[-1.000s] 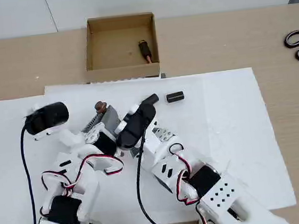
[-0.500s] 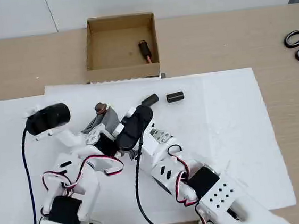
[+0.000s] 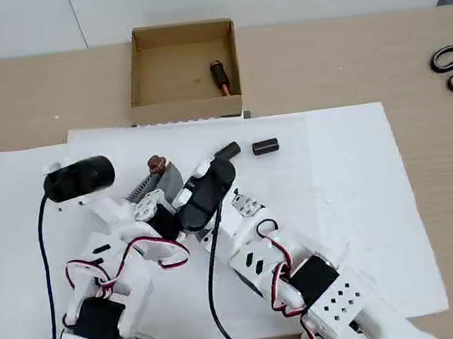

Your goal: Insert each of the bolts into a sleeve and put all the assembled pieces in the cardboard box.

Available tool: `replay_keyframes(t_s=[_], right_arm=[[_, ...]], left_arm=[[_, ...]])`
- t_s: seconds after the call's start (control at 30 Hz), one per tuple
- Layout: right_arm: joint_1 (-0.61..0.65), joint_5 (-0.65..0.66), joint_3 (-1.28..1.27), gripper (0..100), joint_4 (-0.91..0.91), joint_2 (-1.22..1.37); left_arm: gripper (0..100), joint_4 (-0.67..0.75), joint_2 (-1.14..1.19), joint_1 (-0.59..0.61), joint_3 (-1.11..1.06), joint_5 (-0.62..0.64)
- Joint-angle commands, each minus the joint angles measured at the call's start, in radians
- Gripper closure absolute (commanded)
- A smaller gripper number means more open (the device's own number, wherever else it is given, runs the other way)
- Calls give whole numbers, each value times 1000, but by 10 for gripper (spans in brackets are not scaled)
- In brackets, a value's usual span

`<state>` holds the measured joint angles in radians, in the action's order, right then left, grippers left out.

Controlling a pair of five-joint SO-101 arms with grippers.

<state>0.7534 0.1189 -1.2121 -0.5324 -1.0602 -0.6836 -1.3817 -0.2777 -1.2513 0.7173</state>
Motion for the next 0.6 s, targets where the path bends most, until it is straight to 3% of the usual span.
replay_keyframes(t_s=[0.0, 0.2, 0.57], right_arm=[[4, 9, 52, 996, 16, -41], [4, 9, 52, 996, 16, -48], [4, 9, 52, 996, 16, -48]], left_arm=[[994, -32, -9, -32, 7, -8], [994, -163, -9, -124, 7, -11], [991, -253, -9, -123, 8, -80]])
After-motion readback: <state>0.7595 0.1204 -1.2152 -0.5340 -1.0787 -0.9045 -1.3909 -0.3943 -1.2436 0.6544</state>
